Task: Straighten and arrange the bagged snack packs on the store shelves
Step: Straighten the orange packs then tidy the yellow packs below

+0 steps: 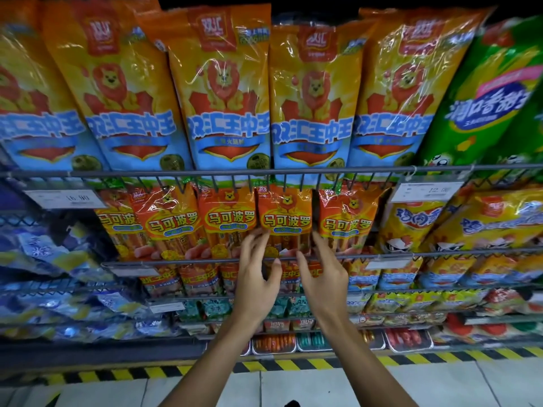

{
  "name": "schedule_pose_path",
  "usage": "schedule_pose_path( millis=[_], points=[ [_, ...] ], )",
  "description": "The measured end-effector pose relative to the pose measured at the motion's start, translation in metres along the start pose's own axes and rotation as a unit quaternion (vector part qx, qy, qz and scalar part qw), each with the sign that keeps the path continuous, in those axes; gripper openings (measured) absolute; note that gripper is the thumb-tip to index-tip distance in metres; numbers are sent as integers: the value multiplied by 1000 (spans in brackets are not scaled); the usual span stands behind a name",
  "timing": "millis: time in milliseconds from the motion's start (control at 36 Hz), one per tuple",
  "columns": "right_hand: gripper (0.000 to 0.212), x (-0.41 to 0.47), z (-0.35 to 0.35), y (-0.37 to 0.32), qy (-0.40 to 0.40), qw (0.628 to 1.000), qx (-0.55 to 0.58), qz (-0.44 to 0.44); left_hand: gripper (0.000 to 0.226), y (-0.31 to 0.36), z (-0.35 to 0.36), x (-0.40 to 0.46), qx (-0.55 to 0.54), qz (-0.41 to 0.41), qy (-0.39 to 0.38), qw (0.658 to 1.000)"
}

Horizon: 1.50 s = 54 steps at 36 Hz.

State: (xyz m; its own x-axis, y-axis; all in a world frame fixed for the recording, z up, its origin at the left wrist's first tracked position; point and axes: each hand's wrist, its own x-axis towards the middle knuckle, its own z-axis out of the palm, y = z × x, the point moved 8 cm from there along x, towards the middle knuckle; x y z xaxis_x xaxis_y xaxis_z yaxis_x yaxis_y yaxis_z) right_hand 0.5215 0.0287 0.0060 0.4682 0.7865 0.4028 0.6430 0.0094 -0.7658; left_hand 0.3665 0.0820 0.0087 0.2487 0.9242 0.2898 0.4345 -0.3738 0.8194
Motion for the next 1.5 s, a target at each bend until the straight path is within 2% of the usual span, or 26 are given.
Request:
schedule_pose_path(
  millis=[56,139,222,333,417,500,583,667,833,1000,1278,1333,1389,1500],
  points=[
    [57,-3,-3,-7,17,999,-9,-48,54,4,3,0,15,23,-9,1000],
    [57,0,6,-15,-26,992,-31,-116,58,2,13,0,57,42,-36,997],
    [56,5,16,-9,-67,987,-63,-129,59,-7,21,-2,84,29,-59,994],
    [56,3,15,-6,-67,987,-49,-140,59,-9,12,-4,58,10,-77,995],
    [56,2,15,-12,-55,987,-15,-152,54,-7,-14,-6,51,12,-40,998],
    [54,0,30,-28,-78,984,17,-161,52,-22,-49,-11,56,-14,18,998],
    [52,2,53,-43,-116,986,30,-118,54,-44,-75,-13,71,-36,41,996],
    [56,6,75,-56,-135,989,22,-58,58,-57,-88,-9,60,-42,22,997],
    [63,7,87,-70,-76,996,-33,14,58,-68,-100,-2,19,-18,-16,1000],
    [52,9,84,-85,-22,997,-72,30,56,-81,-101,2,20,-18,-56,998],
    [52,0,82,-89,-17,998,-44,39,55,-82,-103,10,4,-27,-90,996],
    [45,-1,80,-96,1,999,-28,18,53,-81,-113,6,-22,-29,-68,997],
    [38,-1,84,-107,3,1000,9,-21,50,-79,-130,0,-25,-16,-13,999],
    [36,1,113,-129,-55,994,65,-71,48,-87,-169,-10,-14,-13,110,994]
  ],
)
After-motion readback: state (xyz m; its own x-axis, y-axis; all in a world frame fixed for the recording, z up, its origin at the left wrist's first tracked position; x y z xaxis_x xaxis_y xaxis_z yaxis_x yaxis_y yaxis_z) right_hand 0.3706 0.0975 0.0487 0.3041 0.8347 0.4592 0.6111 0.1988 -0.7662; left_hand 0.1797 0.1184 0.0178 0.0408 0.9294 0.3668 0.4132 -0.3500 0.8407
